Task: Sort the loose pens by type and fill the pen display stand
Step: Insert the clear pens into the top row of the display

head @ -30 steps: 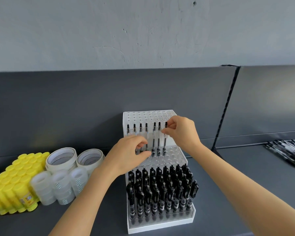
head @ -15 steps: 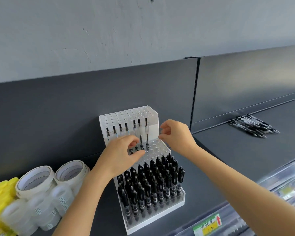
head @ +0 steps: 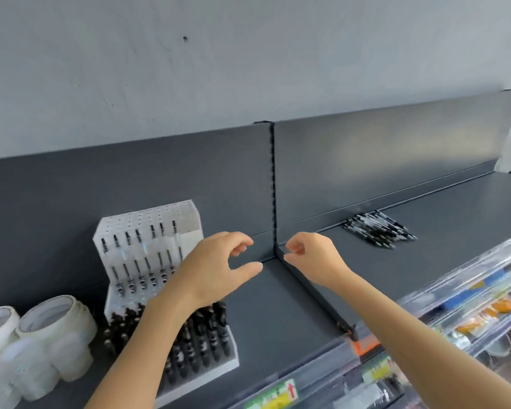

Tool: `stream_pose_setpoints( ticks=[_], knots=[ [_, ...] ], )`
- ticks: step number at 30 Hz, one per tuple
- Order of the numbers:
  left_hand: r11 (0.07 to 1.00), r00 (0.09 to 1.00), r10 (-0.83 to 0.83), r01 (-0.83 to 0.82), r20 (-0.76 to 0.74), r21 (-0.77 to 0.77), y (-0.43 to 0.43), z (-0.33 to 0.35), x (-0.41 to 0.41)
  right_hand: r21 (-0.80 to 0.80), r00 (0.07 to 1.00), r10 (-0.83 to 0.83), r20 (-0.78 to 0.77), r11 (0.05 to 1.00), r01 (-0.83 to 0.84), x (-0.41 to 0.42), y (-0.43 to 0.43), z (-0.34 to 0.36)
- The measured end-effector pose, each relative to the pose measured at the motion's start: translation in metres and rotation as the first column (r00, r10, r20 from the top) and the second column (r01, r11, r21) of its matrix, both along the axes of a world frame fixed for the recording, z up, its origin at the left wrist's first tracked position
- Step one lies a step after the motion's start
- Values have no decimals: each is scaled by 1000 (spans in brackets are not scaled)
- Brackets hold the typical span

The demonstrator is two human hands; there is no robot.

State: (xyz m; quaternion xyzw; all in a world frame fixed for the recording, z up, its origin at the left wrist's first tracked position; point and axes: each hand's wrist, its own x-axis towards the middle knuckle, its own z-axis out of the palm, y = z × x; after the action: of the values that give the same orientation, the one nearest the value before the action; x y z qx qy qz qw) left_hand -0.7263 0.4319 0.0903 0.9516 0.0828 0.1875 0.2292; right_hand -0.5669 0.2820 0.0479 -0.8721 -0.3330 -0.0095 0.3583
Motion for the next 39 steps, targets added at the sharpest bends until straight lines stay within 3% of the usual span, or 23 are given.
stream_pose_setpoints(
  ticks=[7, 19, 27, 39],
  knots=[
    [991, 998, 14, -21, -54, -132, -87, -33, 74, -141, 999, -52, -14, 989, 50, 74, -108, -20],
    [990, 984, 22, -46, -179, -132, -160, -74, 180, -170, 981, -186, -51, 970, 175, 152, -209, -40],
    [989, 973, 2, -37, -232, -146, -174, -99, 264, -195, 971, -228, -69, 958, 211, 216, -219, -47],
    [955, 922, 206, -262, -328, -137, -159, -123, 391, -225, 959, -269, -91, 944, 243, 337, -203, -55]
  ],
)
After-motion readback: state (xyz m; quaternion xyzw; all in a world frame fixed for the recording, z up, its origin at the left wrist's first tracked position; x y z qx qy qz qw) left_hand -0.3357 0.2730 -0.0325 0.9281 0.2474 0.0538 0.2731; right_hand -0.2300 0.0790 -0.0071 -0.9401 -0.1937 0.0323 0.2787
